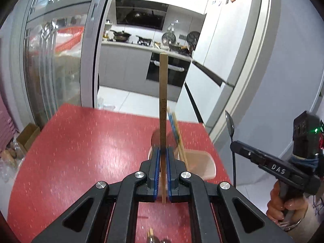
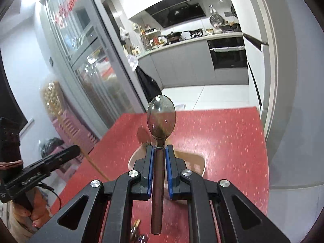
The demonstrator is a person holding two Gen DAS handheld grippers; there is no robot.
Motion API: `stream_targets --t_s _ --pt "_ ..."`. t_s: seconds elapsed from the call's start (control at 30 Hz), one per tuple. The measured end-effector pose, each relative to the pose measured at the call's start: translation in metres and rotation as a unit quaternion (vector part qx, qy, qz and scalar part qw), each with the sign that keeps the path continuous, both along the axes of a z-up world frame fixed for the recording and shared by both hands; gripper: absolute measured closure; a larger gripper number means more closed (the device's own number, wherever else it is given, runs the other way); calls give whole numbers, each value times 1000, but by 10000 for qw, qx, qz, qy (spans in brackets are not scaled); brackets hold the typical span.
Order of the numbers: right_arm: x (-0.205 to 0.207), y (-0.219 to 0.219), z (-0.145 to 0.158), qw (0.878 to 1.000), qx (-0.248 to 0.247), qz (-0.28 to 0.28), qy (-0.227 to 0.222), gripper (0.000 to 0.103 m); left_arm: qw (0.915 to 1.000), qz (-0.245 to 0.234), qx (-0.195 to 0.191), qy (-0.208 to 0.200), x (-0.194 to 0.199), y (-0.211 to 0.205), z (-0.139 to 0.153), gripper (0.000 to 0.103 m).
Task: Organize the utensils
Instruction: 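Lift and carry the spoon with the right tool while the left carries the chopstick to the holder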
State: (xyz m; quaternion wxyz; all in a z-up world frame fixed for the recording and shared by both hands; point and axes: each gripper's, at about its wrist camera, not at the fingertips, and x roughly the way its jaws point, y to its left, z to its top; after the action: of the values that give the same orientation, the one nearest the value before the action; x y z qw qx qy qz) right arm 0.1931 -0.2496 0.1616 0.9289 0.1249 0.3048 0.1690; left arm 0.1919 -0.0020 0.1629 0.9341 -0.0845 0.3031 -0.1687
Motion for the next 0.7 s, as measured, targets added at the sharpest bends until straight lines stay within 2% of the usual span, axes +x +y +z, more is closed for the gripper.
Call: stream_targets --t_s 0.13,0.3,0.43,0.7 --pt "18 -2 5 9998 24 -96 -163 91 9998 3 -117 -133 16 -3 16 71" --pt "42 0 2 9991 -55 -199 -372 91 9998 -46 -29 -166 36 -17 24 71" --pt "57 7 -8 9979 -212 -263 -556 91 9998 -24 168 -114 50 -28 14 71" --pt "67 20 -35 9941 -671 -299 -793 91 9992 -95 322 224 70 -44 -13 71"
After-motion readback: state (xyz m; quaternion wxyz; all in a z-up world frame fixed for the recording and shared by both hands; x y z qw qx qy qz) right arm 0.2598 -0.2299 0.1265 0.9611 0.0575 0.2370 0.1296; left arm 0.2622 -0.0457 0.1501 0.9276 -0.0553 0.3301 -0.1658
